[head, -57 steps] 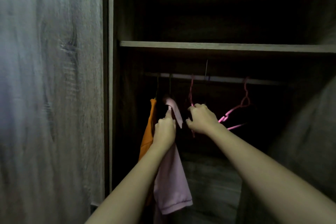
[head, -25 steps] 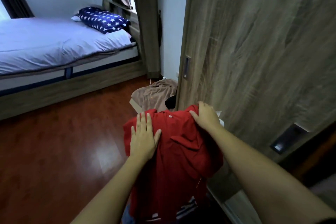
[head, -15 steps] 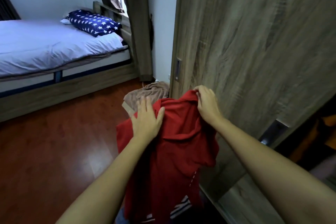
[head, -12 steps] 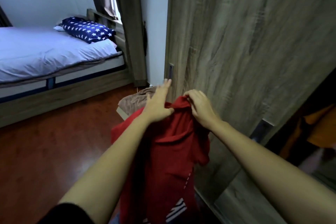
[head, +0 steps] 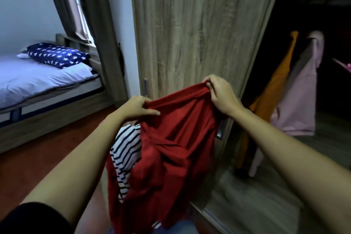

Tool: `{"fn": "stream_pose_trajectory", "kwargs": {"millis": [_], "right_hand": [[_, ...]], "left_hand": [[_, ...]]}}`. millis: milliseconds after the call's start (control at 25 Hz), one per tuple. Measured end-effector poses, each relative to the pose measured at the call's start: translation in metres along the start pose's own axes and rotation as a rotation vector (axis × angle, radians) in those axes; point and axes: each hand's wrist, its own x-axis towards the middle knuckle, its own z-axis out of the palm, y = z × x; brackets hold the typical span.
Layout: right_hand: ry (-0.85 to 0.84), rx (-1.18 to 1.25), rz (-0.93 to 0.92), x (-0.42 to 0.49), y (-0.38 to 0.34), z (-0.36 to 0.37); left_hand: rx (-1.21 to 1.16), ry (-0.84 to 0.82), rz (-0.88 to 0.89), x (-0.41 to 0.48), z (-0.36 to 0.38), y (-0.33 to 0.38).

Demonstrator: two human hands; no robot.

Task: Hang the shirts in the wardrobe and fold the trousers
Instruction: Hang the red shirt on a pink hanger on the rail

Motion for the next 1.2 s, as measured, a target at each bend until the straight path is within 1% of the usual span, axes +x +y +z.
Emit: {"fn": "stream_pose_trajectory", "kwargs": {"millis": [40, 120, 160, 240, 280, 320, 360, 400, 440, 480, 520, 560, 640, 680, 720, 760, 840, 880, 920, 960, 1040, 1080, 1120, 1200], "right_hand": [[-0.030, -0.021, 0.032, -0.009, 0.006, -0.016], [-0.109, -0.088, 0.123, -0.025, 0.014, -0.051], [-0.177, -0.096, 0.170, -0.031, 0.021, -0.068], [-0.399, -0.010, 0.295, -0.043, 0.027, -0.104], [-0.523, -0.045, 0.303, -0.052, 0.031, -0.122], [-0.635, -0.158, 0.267, -0.059, 0.032, -0.138], [-0.733, -0.332, 0.256, -0.064, 0.034, -0.153], [-0.756, -0.482, 0.233, -0.068, 0.035, -0.168], [-0.715, -0.622, 0.212, -0.069, 0.033, -0.181], [-0.630, -0.693, 0.242, -0.067, 0.032, -0.193], [-0.511, -0.673, 0.313, -0.063, 0.032, -0.201], [-0.453, -0.622, 0.414, -0.062, 0.034, -0.211], [-0.480, -0.525, 0.574, -0.066, 0.035, -0.223], [-0.512, -0.523, 0.620, -0.071, 0.035, -0.228], [-0.511, -0.526, 0.669, -0.077, 0.035, -0.234], [-0.467, -0.527, 0.702, -0.081, 0.034, -0.240], [-0.329, -0.530, 0.731, -0.086, 0.032, -0.250], [-0.278, -0.538, 0.732, -0.087, 0.031, -0.253], [-0.268, -0.549, 0.732, -0.088, 0.028, -0.255], [-0.299, -0.554, 0.751, -0.088, 0.024, -0.258], [-0.369, -0.608, 0.773, -0.091, 0.019, -0.263], [-0.358, -0.632, 0.792, -0.091, 0.018, -0.266], [-0.323, -0.640, 0.814, -0.091, 0.019, -0.271], [-0.212, -0.649, 0.830, -0.095, 0.024, -0.281]], "left_hand": [[0.004, 0.002, 0.027, -0.001, -0.002, 0.010], [0.034, 0.081, 0.037, 0.003, -0.009, 0.030], [-0.029, 0.133, 0.026, 0.006, -0.013, 0.038], [-0.147, 0.204, 0.002, 0.012, -0.015, 0.055], [-0.127, 0.174, 0.007, 0.013, -0.012, 0.064], [-0.059, 0.123, 0.032, 0.015, -0.008, 0.071], [-0.004, 0.096, 0.063, 0.016, -0.006, 0.080], [0.005, 0.121, 0.070, 0.019, -0.007, 0.093], [-0.055, 0.193, 0.057, 0.025, -0.010, 0.107], [-0.142, 0.303, 0.048, 0.032, -0.011, 0.120], [-0.190, 0.405, 0.067, 0.039, -0.010, 0.132], [-0.188, 0.440, 0.107, 0.045, -0.006, 0.147], [-0.111, 0.332, 0.162, 0.051, 0.012, 0.165], [-0.130, 0.329, 0.150, 0.053, 0.018, 0.171], [-0.209, 0.370, 0.127, 0.056, 0.020, 0.176], [-0.335, 0.421, 0.120, 0.059, 0.017, 0.185], [-0.534, 0.454, 0.208, 0.063, 0.009, 0.199], [-0.519, 0.430, 0.277, 0.065, 0.005, 0.204], [-0.443, 0.378, 0.333, 0.067, 0.001, 0.208], [-0.273, 0.326, 0.352, 0.070, -0.001, 0.211], [0.085, 0.262, 0.274, 0.078, -0.002, 0.214], [0.170, 0.244, 0.240, 0.083, -0.002, 0.216], [0.181, 0.219, 0.225, 0.086, -0.001, 0.221], [0.119, 0.146, 0.266, 0.091, 0.007, 0.234]]}}
